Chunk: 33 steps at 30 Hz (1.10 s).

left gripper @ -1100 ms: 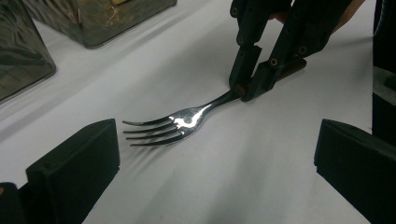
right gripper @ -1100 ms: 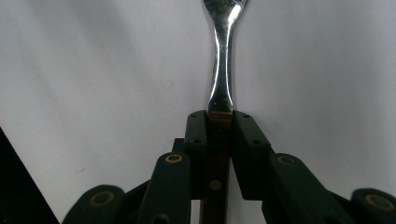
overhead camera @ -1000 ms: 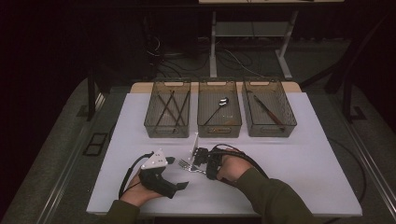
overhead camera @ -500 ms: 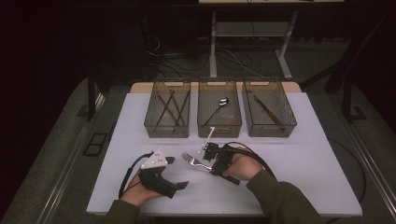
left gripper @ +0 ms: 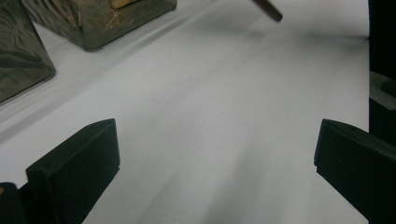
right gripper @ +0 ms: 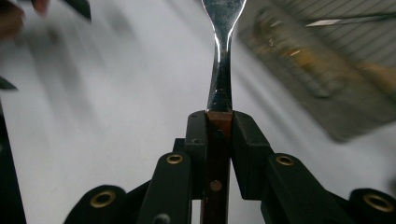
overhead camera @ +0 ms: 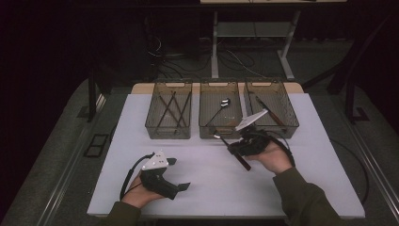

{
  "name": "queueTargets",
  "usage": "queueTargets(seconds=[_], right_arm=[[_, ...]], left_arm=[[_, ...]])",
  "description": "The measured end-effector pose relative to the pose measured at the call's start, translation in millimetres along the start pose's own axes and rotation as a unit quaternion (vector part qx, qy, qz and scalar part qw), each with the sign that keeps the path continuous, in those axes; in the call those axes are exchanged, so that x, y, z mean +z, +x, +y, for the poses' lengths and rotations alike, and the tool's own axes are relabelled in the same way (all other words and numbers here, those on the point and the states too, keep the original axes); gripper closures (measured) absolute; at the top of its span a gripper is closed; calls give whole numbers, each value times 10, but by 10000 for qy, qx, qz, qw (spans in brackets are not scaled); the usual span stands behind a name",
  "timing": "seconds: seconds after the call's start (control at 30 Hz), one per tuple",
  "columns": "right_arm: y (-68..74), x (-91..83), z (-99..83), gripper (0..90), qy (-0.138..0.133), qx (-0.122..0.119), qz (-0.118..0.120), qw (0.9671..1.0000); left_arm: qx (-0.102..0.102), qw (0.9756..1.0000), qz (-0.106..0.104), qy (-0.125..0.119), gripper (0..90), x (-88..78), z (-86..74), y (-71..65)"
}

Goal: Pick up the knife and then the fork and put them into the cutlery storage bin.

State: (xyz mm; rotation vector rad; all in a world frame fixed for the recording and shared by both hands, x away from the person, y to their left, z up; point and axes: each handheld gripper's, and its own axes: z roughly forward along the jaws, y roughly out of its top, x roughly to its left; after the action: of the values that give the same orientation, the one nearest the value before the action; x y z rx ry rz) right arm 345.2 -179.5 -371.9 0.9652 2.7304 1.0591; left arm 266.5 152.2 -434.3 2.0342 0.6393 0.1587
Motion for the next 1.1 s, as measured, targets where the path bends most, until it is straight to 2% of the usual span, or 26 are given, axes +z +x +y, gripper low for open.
queueTargets(seconds=[0.1, 0.23, 0.37, 0.53, 0.7, 0.9, 1.03, 1.1], right_arm=[[-161, -198, -30, 771, -375, 182, -79, 9991], [-393, -404, -52, 771, -751, 417, -279, 9959], [-620, -601, -35, 771, -1103, 564, -570, 9907], [-888, -811, 41, 771, -1288, 676, -1101, 9832], [-1180, -902, 103, 771, -1255, 758, -1584, 9764], [-1491, -776, 43, 770, -1146, 1100, -1821, 9704], [-1621, -623, -77, 768, -932, 1190, -1855, 9709], [-1665, -545, -144, 760, -756, 1350, -1796, 9715]], left_arm=[[-20, 10000, 16, -10, 0, 3, 8, 6], [-13, 10000, 32, -33, 0, -3, 12, 9], [-7, 10000, 27, -41, 0, -6, 10, 13], [46, 10000, 2, -24, 0, -17, 3, 16], [53, 10000, -11, -7, 0, -12, 3, 9], [55, 10000, -17, -4, 0, -9, 3, 7], [90, 10000, -31, 15, 0, -13, 4, 9], [100, 9999, -20, 14, 0, -15, 6, 10]])
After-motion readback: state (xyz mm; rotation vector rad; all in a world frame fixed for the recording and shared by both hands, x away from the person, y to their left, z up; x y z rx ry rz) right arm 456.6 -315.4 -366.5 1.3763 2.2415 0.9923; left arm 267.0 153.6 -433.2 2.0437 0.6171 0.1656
